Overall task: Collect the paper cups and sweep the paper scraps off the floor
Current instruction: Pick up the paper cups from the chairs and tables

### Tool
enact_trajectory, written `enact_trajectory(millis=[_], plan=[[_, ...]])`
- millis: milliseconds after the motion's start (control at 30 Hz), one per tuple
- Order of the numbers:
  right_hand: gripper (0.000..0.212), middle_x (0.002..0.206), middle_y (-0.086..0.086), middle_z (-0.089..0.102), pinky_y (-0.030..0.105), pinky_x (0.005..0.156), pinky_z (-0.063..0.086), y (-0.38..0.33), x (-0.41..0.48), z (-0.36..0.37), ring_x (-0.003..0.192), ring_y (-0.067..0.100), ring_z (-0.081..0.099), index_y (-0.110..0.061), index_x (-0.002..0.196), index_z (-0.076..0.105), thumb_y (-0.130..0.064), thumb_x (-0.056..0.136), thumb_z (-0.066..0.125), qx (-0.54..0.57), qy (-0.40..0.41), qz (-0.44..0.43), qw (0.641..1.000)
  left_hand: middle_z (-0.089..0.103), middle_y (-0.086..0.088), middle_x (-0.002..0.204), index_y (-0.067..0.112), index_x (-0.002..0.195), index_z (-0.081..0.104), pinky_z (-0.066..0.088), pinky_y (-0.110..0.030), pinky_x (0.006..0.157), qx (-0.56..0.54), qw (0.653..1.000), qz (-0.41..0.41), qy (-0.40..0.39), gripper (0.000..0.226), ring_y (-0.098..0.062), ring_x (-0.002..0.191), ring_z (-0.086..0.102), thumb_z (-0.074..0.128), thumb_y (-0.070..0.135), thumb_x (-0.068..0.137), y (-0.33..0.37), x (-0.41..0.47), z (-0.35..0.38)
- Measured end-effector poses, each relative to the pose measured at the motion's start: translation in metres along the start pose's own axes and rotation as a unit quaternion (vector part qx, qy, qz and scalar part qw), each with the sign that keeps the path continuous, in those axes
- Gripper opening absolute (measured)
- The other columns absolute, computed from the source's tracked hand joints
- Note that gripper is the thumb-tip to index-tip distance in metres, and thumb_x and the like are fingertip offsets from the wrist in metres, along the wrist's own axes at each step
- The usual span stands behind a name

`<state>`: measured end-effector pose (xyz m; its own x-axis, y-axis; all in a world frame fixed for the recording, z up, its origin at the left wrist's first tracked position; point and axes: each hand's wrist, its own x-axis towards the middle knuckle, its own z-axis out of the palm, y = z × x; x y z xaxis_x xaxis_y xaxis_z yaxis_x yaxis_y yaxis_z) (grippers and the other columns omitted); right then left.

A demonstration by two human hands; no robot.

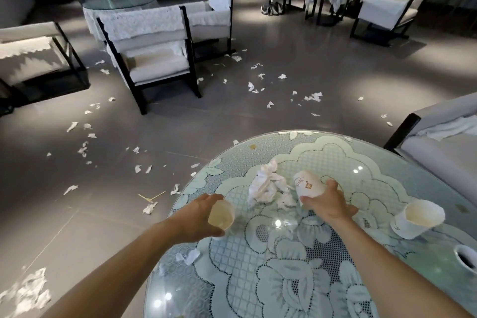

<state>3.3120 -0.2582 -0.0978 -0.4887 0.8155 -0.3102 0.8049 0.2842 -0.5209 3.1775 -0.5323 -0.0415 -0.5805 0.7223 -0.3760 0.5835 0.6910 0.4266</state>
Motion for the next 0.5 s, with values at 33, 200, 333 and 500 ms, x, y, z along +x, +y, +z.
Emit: enact_trajectory(millis=[33, 200, 333, 500], plan=[[0.076, 0.123, 0.012, 0.05, 0.044, 0.1, 0.036, -0.003, 0.0, -0.003, 0.107, 0.031, 0.053, -0.016, 0.132, 0.034, -0.04, 0.072, 0.074, 0.003, 0.008, -0.002, 1.0, 0.042, -0.003, 0.138, 0.026, 0.142, 0.028, 0.042, -0.032, 0.096, -0.002, 1.0, -0.003, 0.001, 0.081, -0.019, 0.113, 0.048, 0.075, 0.035, 0.077, -0.002, 0.001, 0.0], [0.076, 0.132, 0.013, 0.033, 0.041, 0.091, 0.047, -0.02, -0.009, -0.039, 0.118, 0.03, 0.044, -0.018, 0.14, 0.031, -0.038, 0.076, 0.067, -0.101, -0.038, -0.077, 0.991, 0.036, -0.003, 0.142, 0.023, 0.144, 0.029, 0.044, -0.037, 0.098, -0.018, 1.0, -0.014, 0.0, 0.084, -0.023, 0.118, 0.046, 0.077, 0.031, 0.076, -0.003, 0.005, 0.0], [0.091, 0.133, 0.006, 0.043, 0.038, 0.086, 0.047, -0.031, -0.039, -0.041, 0.112, 0.025, 0.051, -0.025, 0.144, 0.021, -0.052, 0.072, 0.069, -0.199, -0.114, -0.173, 0.958, 0.032, -0.004, 0.144, 0.024, 0.147, 0.025, 0.039, -0.04, 0.103, -0.022, 1.0, -0.008, 0.006, 0.087, -0.026, 0.123, 0.043, 0.076, 0.032, 0.077, 0.008, 0.01, 0.003], [0.103, 0.14, 0.008, 0.042, 0.038, 0.093, 0.04, -0.043, -0.07, -0.012, 0.122, 0.027, 0.045, -0.024, 0.147, 0.017, -0.062, 0.068, 0.071, -0.247, -0.18, -0.27, 0.913, 0.034, -0.005, 0.144, 0.024, 0.146, 0.024, 0.037, -0.036, 0.101, -0.028, 1.0, -0.01, 0.003, 0.086, -0.024, 0.123, 0.043, 0.075, 0.032, 0.077, 0.01, 0.011, 0.011]])
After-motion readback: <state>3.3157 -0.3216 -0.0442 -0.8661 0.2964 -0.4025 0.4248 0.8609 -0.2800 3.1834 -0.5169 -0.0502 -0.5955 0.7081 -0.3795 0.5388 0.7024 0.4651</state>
